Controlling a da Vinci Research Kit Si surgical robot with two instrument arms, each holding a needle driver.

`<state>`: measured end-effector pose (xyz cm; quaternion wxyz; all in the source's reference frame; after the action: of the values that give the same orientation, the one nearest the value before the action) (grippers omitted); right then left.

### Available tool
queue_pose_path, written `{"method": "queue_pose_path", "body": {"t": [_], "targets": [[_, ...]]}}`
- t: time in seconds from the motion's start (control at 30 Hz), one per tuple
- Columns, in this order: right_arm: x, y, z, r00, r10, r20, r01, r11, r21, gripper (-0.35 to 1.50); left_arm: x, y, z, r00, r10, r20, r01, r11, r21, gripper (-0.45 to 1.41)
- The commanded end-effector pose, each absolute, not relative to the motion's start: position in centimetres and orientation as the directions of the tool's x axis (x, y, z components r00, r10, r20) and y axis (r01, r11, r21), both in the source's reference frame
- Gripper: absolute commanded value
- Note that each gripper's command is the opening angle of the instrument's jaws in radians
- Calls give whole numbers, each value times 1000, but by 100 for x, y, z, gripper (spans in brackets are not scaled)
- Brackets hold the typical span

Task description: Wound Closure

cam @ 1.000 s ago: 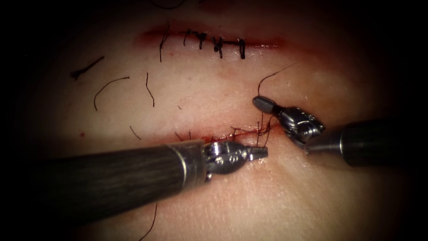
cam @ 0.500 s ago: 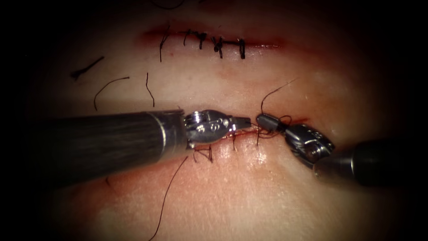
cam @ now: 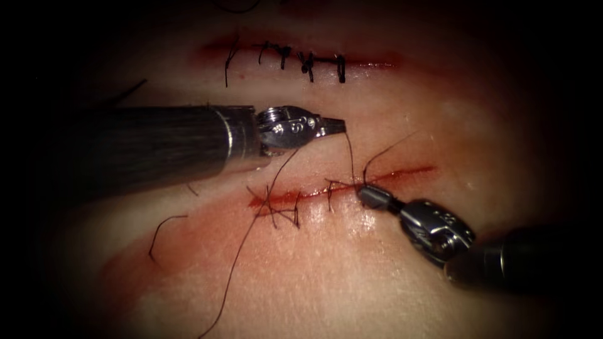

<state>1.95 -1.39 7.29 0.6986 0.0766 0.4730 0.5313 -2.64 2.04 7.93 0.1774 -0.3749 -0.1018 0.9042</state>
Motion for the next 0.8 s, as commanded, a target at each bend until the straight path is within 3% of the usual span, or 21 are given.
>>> {"method": "queue_pose_path", "body": {"t": [0.03, 0.8], "targets": [[202, -152, 733, -8, 815, -579, -667, 427, 610, -35, -271, 207, 801, -656, 398, -641, -246, -916, -317, -45], [204, -209, 736, 23, 798, -602, -613, 487, 622, -35, -268, 281, 823, -647, 436, -625, -286, -899, -330, -45]]}}
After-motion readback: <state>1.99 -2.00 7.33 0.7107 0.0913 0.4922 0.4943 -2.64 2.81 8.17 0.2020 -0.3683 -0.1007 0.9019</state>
